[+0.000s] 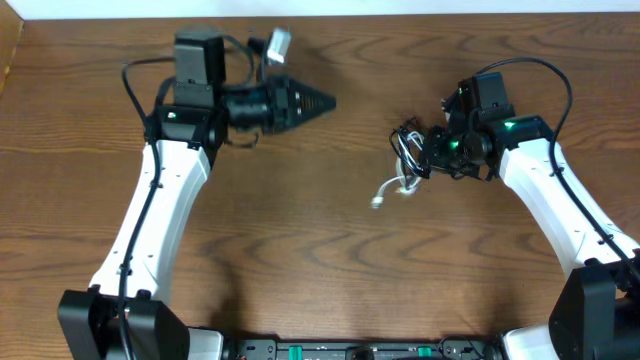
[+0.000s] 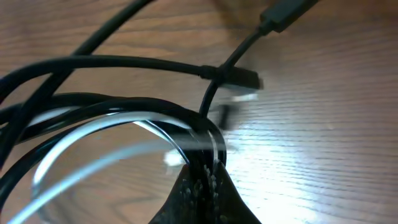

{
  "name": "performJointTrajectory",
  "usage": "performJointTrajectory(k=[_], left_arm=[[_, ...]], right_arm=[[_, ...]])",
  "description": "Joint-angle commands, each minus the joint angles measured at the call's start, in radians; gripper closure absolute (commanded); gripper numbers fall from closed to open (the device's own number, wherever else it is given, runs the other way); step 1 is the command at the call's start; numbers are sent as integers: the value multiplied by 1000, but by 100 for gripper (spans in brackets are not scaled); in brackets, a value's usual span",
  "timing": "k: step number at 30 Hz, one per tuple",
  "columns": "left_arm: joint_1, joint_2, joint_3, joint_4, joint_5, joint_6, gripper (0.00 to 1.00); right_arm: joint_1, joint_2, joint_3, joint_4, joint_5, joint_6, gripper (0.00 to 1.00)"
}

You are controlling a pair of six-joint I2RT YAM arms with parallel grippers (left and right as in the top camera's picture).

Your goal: Untangle cables

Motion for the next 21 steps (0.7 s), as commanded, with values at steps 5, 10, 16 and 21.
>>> performJointTrajectory(k=[5, 10, 16, 21], left_arm=[[-27, 8, -2, -215, -418, 250, 75], [-30, 8, -2, -207, -429, 253, 63], [-37, 26, -2, -206, -429, 260, 63], [-123, 121, -2, -139, -429, 261, 63]], right_arm=[[71, 5, 3, -47, 287, 34, 96], [145, 5, 3, -46, 349, -2, 61], [145, 5, 3, -49, 319, -21, 46], [61, 5, 4, -50, 238, -22, 48]])
